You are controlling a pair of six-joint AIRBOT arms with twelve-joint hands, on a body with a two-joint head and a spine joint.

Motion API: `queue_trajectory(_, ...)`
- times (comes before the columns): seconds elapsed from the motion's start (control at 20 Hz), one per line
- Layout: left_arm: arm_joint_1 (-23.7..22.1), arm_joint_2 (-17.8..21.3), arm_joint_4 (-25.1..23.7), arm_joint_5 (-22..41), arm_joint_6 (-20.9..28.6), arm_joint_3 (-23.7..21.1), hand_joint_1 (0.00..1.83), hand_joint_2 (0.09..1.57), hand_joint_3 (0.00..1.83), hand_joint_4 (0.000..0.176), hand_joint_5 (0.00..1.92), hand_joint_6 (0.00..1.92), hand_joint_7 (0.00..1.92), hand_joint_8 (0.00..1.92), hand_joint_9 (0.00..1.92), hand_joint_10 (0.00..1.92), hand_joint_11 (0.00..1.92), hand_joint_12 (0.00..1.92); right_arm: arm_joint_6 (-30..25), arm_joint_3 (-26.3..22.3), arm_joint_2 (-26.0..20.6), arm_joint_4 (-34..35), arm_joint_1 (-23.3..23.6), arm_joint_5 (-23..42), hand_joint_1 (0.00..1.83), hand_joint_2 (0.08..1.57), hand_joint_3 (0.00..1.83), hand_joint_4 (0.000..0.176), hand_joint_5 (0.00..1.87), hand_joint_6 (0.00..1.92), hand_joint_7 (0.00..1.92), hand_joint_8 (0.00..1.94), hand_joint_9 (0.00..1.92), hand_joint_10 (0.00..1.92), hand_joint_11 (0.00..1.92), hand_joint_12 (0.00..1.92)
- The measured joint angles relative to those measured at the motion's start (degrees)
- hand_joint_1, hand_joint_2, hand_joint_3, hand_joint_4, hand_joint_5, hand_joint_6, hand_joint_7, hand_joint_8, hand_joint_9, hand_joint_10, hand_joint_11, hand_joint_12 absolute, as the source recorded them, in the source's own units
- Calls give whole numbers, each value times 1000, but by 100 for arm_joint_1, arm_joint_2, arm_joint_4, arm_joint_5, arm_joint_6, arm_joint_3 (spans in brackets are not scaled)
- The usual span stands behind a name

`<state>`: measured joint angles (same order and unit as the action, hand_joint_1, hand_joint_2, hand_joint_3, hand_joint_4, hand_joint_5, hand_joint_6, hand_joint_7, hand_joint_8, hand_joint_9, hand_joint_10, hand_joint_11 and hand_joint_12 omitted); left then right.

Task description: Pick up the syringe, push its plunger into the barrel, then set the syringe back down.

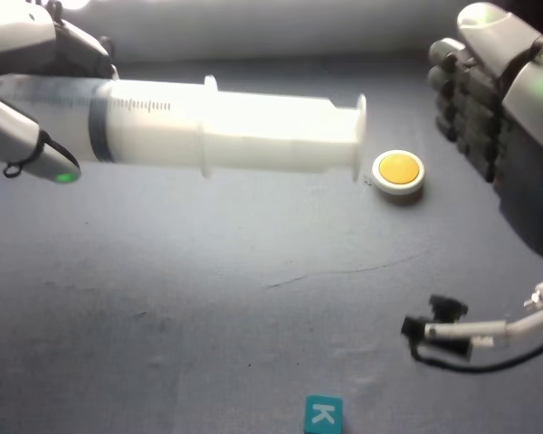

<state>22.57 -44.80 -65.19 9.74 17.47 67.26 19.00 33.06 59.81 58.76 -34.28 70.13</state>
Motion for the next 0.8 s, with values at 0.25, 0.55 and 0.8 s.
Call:
queue_trajectory(0.25, -144, 33, 328, -214, 13, -20, 1229, 1104, 0, 0, 962, 949, 1057, 961, 970, 591, 540, 1146, 229, -87, 2, 52, 17, 127, 0, 1167, 0, 0, 143, 0, 119, 0, 88, 0, 0, 115)
queue_trajectory(0.55, -221, 26, 682, 81, 15, 42, 1223, 1120, 0, 0, 930, 991, 1024, 1031, 946, 655, 533, 1202, 260, 184, 339, 216, 280, 109, 0, 1128, 0, 0, 0, 0, 0, 0, 0, 0, 0, 0)
queue_trajectory(0.8, -240, 26, 710, 494, -2, 131, 1339, 1120, 4, 0, 906, 1043, 1040, 983, 849, 1097, 542, 1156, 286, 439, 782, 328, 520, 76, 0, 1104, 0, 0, 0, 0, 0, 0, 0, 0, 0, 0)
